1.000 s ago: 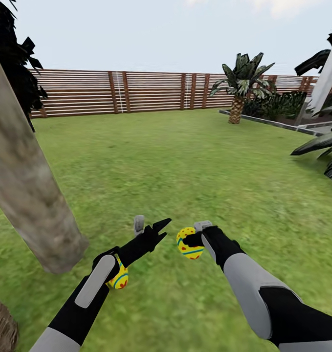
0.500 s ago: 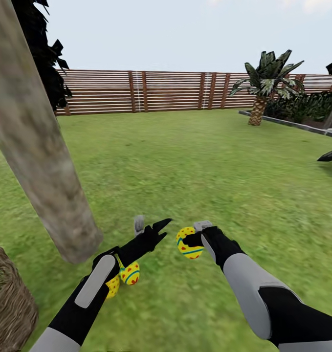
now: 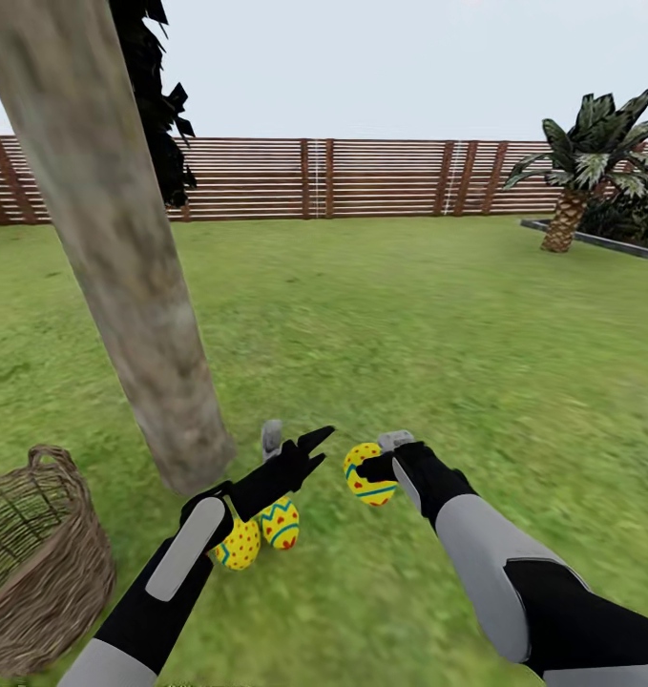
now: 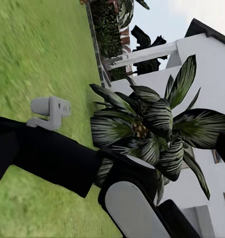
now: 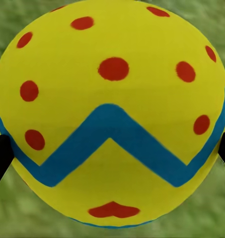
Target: Take the three Easter eggs out of the wicker basket on the lawn in the garden, then place them on the lawn next to a single tree (choose any tree) so that all three eggs are next to the same tree and none are left in the basket.
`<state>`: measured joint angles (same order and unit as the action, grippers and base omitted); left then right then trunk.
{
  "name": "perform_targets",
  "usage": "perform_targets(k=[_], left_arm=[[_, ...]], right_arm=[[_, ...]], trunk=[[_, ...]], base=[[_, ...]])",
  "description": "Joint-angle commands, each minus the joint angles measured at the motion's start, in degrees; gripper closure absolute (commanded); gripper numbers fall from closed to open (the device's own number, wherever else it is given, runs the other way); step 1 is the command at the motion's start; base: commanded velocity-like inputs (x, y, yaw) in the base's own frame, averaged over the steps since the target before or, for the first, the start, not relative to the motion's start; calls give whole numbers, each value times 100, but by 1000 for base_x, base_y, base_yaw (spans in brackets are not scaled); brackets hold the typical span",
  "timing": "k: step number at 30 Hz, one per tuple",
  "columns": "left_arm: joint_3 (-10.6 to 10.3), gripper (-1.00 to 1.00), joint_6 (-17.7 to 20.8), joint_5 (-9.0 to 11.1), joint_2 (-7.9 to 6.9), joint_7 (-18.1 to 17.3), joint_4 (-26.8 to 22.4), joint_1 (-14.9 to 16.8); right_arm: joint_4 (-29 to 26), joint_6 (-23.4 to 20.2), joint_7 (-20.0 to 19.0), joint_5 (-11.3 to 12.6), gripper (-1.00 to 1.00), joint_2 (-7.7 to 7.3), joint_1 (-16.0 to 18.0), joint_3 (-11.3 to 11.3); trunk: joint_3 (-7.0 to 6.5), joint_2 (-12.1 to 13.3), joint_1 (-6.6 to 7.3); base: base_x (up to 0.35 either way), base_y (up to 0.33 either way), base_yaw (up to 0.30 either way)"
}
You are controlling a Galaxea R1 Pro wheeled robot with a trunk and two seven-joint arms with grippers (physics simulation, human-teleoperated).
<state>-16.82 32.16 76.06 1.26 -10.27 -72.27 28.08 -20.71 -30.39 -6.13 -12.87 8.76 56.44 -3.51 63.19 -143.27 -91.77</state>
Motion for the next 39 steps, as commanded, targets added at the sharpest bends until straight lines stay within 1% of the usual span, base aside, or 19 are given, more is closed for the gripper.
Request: perform_targets(k=[1, 8, 9, 10, 12, 13, 15, 17, 18, 19, 21, 23, 24, 30, 31, 33, 35, 37, 39], left_arm=[[3, -100, 27, 23, 3, -2, 2, 4], [3, -100, 27, 48, -2, -2, 2, 3], [3, -100, 24, 49, -1, -2, 2, 2], [3, -100, 26, 49, 0, -2, 2, 3], [3, -100, 25, 49, 0, -2, 2, 4], [3, -100, 25, 49, -1, -2, 2, 3], [3, -100, 25, 58, -1, -2, 2, 4], [3, -100, 27, 65, -2, -8, 1, 4], [3, -100, 30, 68, -6, -14, -5, 4], [3, -100, 33, 71, -8, -21, -23, 4], [3, -100, 43, 72, -14, -153, -45, 4], [-2, -100, 65, 68, -30, -429, -56, 4], [-4, -100, 78, 67, -34, -547, -54, 4], [-11, -100, 104, 67, -12, -678, -32, 4], [-11, -100, 106, 68, -12, -697, -30, 4], [-12, -100, 106, 67, -11, -758, -42, 4], [-14, -100, 111, 69, -5, -808, -52, 3], [-15, -100, 121, 74, -3, -857, -71, 4], [-16, -100, 129, 72, -3, -965, -75, 3]], right_arm=[[-13, -29, -46, -58, 100, 3, -1, -38], [-7, 14, -49, -59, 100, 11, -70, -34], [21, 16, -49, -62, 100, 11, -71, 27], [46, 45, -47, -60, 100, 11, -71, 178], [97, 208, -50, -48, 100, 16, -91, 642], [130, 298, -48, -43, 100, 18, -158, 874], [149, 359, -51, -41, 100, 20, -208, 1016], [154, 461, -54, -40, 100, 20, -229, 1046], [155, 619, -55, -40, 100, 20, -261, 1050], [155, 852, -55, -42, 100, 17, -321, 1056], [161, 1538, -55, -49, 100, 12, -513, 1065], [166, 2073, -55, -56, 100, 6, -673, 1076], [190, 2207, -55, -57, 100, 8, -707, 1081], [300, 2300, -53, -19, 100, -16, -722, 1140], [350, 2305, -53, -11, 100, -16, -722, 1141], [652, 2323, -53, 11, 100, -25, -725, 1135], [1091, 2507, -48, 17, 100, -7, -731, 1133], [1310, 2736, -41, 24, 100, 0, -738, 1131], [1408, 2809, 5, 24, 100, 2, -754, 1126]], trunk=[[5, -2, 0], [21, -2, 0], [24, -2, 0], [28, -2, 0], [35, -2, 0], [39, -2, 0], [48, -2, 0], [56, -2, 0], [59, -2, 0], [61, -2, 0], [62, -2, 0], [62, -2, 0], [62, -2, 0], [62, -2, 0], [84, -3, -2], [129, -6, -7], [173, -9, -13], [217, -11, -18], [262, -14, -23]], base=[[161, -280, 293], [251, -229, 286], [287, -184, 272], [288, -175, 271], [289, -159, 269], [289, -139, 265], [289, -105, 263], [287, -35, 262], [201, -10, 206], [103, -5, 105], [32, -2, 33], [8, 0, 8], [2, 0, 2], [0, 0, 0], [0, 0, 0], [0, 0, 0], [0, 0, 0], [0, 0, 0], [0, 0, 0]])
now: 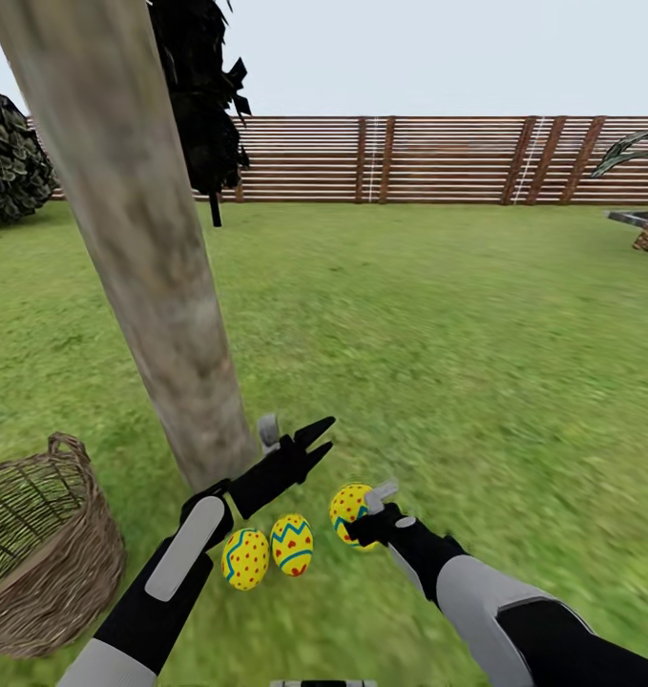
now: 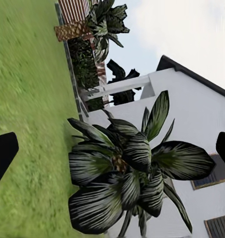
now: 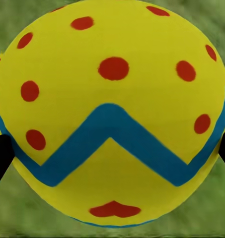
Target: Take the three Easter eggs out of the wicker basket on the lawn in the garden, then place them on the lawn next to a single tree (choose any tree) so that all three eggs are next to the same tree and none are left in the basket.
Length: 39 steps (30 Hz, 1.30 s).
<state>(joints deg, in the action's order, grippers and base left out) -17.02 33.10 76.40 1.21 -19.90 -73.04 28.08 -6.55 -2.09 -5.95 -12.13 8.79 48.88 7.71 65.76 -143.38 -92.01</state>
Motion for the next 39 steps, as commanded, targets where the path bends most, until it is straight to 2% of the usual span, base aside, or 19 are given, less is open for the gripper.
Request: perform_targets(k=[1, 4, 5, 8, 12, 18, 20, 28, 32, 35, 39], left_arm=[[2, -100, 37, 36, 2, -71, 1, 4], [-3, -100, 45, 33, 2, -173, 1, 4], [0, -100, 47, 33, 2, -186, 1, 4], [0, -100, 47, 33, 2, -190, 1, 1], [-1, -100, 45, 33, 2, -190, 1, 4], [1, -100, 45, 33, 2, -190, 9, 4], [5, -100, 41, 33, 2, -190, 22, 4], [5, -100, 39, 33, 2, -190, 71, 3], [5, -100, 38, 33, 2, -190, 68, 4], [5, -100, 38, 33, 2, -190, 67, 4], [5, -100, 38, 31, 2, -190, 71, 4]], right_arm=[[35, 0, 90, -53, 100, 0, -6, 8], [62, 56, 203, -72, 100, 0, -10, 10], [65, 381, 215, -84, 100, 0, -15, 11], [66, 616, 231, -82, 100, 0, -19, 11], [58, 647, 551, -76, 100, 8, -19, 11], [57, 648, 616, -73, 100, 9, -19, 11], [54, 648, 626, -71, 100, 7, -19, 11], [47, 655, 646, -62, 100, 0, -19, 1], [40, 657, 820, -53, 100, 0, -19, -7], [51, 662, 1346, -63, 100, 8, -19, -7], [62, 675, 1367, -95, 100, 15, -27, 4]], trunk=[[27, -4, -1], [94, -8, -9], [116, -9, -11], [182, -13, -19], [271, -18, -29], [404, -26, -45], [404, -26, -45], [404, -26, -45], [492, -32, -55], [559, -36, -63], [647, -41, -73]], base=[[0, 0, 0], [0, 0, 0], [0, 0, 0], [0, 0, 18], [0, 0, 250], [0, 0, 291], [0, 0, 251], [127, 0, 14], [6, 0, 0], [0, 0, 0], [0, 0, 0]])
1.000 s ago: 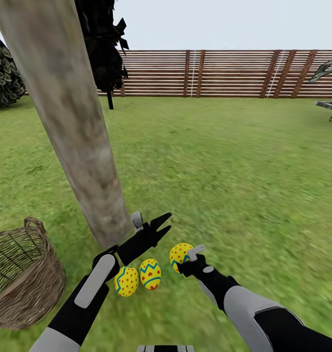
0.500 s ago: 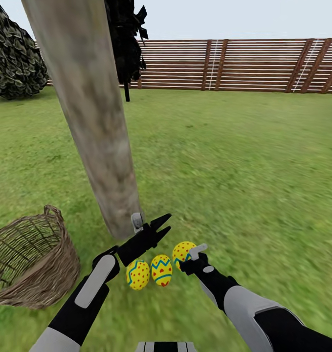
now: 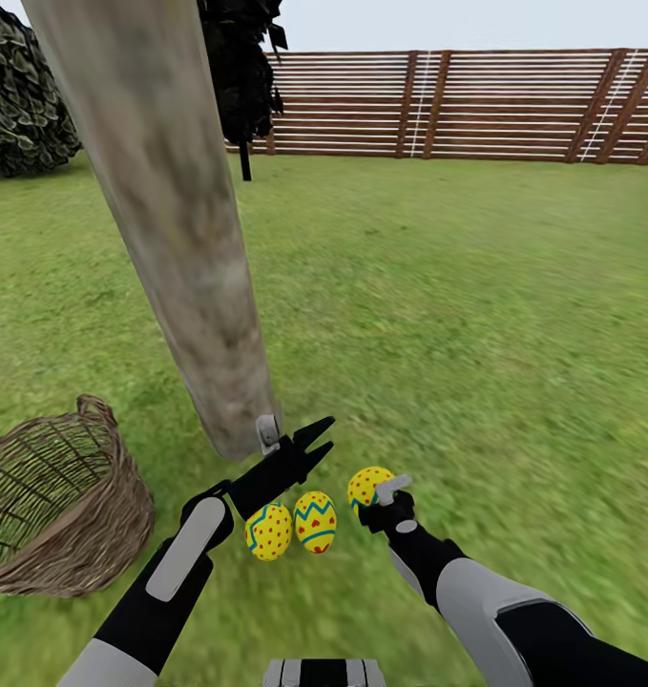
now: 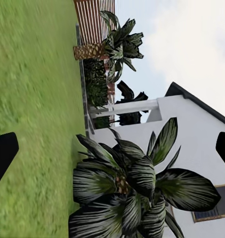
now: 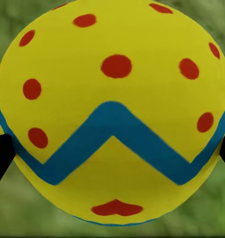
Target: Take the three Easter eggs out of the wicker basket on the lawn in the garden, then place them on the lawn next to a single tree (choose any tree) so that all three eggs are next to the same tree and none are left in the basket.
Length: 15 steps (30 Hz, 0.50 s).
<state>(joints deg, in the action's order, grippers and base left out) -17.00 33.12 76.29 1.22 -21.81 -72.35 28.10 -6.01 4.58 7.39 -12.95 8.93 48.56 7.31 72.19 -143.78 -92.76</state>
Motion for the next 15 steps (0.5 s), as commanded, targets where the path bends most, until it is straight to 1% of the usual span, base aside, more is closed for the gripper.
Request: perform_targets(k=[1, 11, 15], left_arm=[[3, -100, 37, 42, 1, 2, 2, 3], [3, -100, 37, 36, 1, 2, 2, 1], [3, -100, 37, 37, 1, 2, 2, 3]], right_arm=[[8, 0, 34, -14, 100, 2, 4, 49], [73, 8, 35, -32, 100, 3, 4, 60], [74, 2, 35, -32, 100, 44, -36, 60]], trunk=[[27, -3, -1], [248, -17, -27], [337, -22, -37]], base=[[0, 0, 0], [0, 0, 0], [0, 0, 0]])
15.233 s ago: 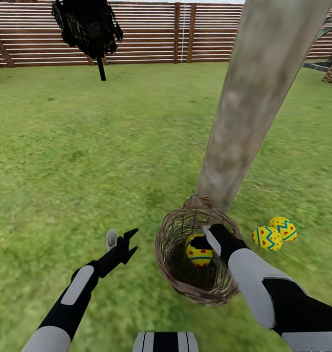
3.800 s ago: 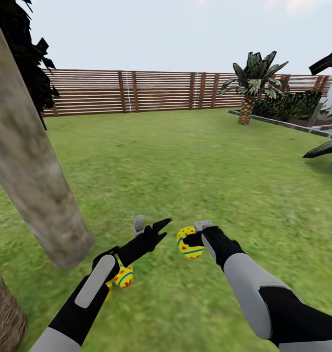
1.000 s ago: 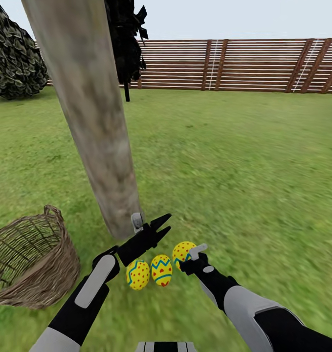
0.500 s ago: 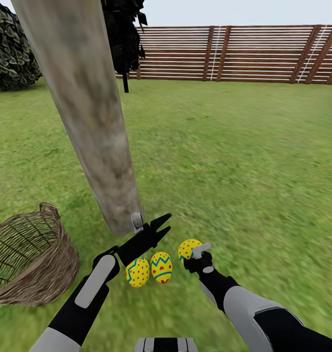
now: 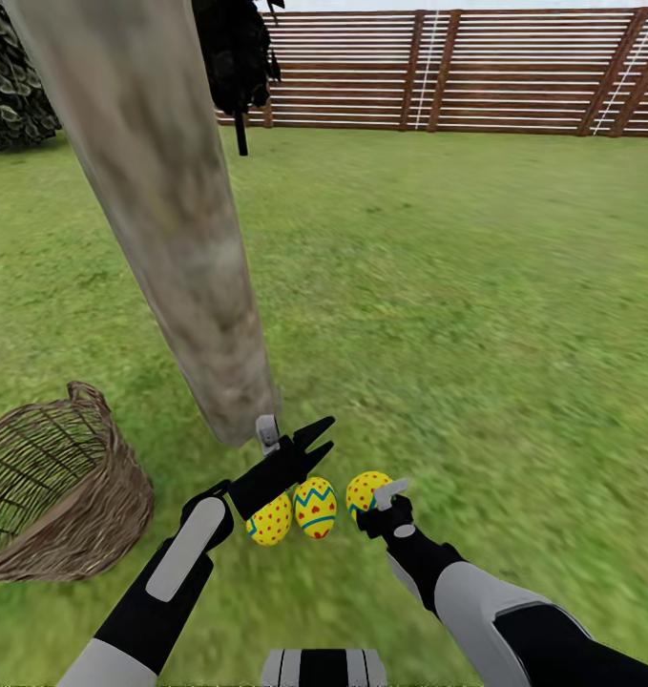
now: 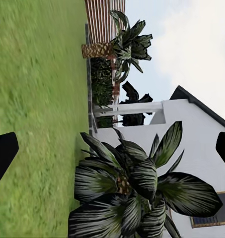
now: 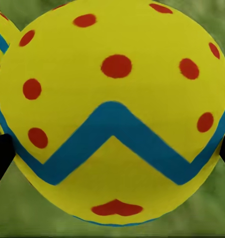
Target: Take the three Easter eggs out of the wicker basket on the lawn in the garden, then place them on the lawn next to a single tree (choose any tree) so that all three eggs are next to the same tree and none are left in the basket.
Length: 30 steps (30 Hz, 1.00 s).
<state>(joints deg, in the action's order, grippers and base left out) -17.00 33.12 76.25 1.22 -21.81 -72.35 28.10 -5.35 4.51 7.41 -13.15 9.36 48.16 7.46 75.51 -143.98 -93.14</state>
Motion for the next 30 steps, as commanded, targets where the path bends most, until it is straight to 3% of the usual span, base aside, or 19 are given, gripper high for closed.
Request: perform_targets(k=[1, 4, 18, 25, 30], left_arm=[[3, -100, 37, 40, 1, 2, 2, 3], [3, -100, 37, 40, 1, 2, 2, 2], [3, -100, 28, 39, 1, 2, 2, 3], [3, -100, 28, 39, 2, 2, 2, 2], [3, -100, 31, 44, 1, 2, 5, 2]], right_arm=[[8, 9, 33, -12, 100, 2, 2, 45], [8, 7, 33, -12, 100, 4, 0, 45], [8, 8, 33, -5, 100, -5, 0, 45], [8, 8, 33, -3, 100, -5, 0, 45], [8, 12, 33, -3, 100, -5, 0, 45]], trunk=[[27, -3, -1], [93, -7, -9], [93, -7, -9], [248, -16, -27], [248, -16, -27]], base=[[0, 0, 0], [0, 0, 0], [94, 0, 0], [2, 0, 0], [16, 0, 0]])
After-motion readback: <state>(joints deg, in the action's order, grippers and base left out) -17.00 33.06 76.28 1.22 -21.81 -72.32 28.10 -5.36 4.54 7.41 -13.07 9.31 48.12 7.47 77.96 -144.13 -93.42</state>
